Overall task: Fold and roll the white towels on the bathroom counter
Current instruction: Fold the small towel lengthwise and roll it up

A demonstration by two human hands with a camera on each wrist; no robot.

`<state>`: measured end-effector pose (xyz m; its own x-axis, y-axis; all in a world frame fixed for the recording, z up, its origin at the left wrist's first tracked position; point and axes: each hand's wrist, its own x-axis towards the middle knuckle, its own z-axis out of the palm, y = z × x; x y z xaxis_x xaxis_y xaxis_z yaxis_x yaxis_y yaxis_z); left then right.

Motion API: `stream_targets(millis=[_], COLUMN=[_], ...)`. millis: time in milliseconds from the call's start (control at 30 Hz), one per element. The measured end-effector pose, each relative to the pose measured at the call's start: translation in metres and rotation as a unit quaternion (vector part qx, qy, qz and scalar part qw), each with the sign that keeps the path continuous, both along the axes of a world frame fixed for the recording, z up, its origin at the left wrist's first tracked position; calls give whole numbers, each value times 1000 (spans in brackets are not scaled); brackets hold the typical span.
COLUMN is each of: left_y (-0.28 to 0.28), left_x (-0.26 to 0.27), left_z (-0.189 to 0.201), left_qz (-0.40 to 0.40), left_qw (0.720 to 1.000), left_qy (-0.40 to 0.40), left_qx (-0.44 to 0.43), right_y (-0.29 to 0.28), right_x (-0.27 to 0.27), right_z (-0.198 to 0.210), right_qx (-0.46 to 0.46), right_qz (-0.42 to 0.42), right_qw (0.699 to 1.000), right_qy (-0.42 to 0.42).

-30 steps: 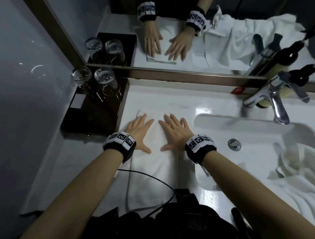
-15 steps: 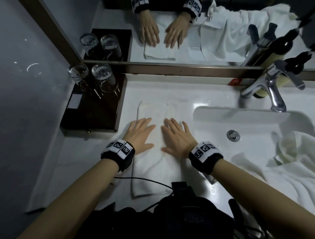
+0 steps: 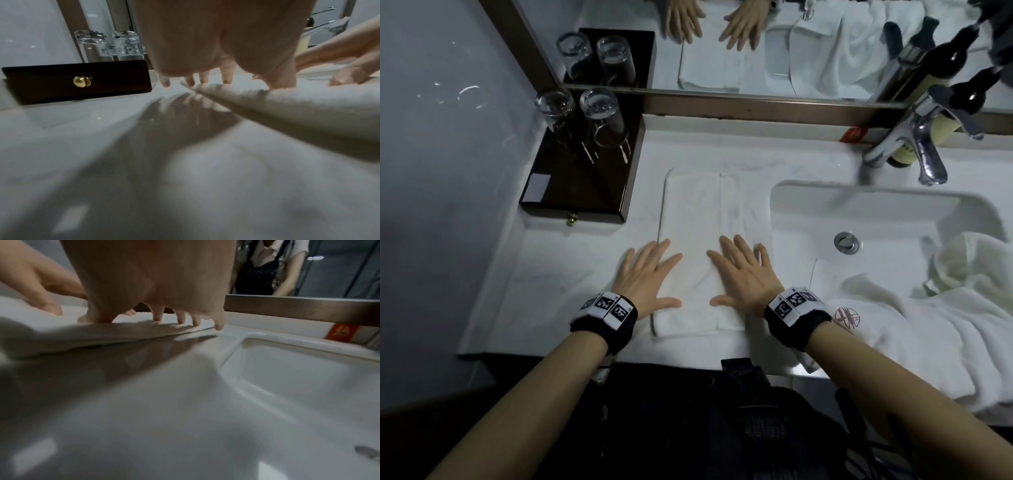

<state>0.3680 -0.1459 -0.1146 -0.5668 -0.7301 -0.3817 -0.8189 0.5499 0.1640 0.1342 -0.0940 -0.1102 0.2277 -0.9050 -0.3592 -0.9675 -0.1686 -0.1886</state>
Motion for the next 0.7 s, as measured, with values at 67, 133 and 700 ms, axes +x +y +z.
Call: stream_targets(millis=[67, 133, 700], left_y=[9, 22, 89], left_x=[-1, -3, 12], left_z=[5, 6, 5], left_qz=[5, -2, -26], left_qw=[999, 994, 980], left_qy=[35, 89, 124], left_qx=[-33, -66, -153], right_y=[7, 20, 88], right_x=[5, 12, 8], right_z=[4, 9, 3], right_qx=[-15, -84, -172], right_qz=[-27, -9, 74], right_qw=[999, 995, 964], right_qy=[-16, -51, -190])
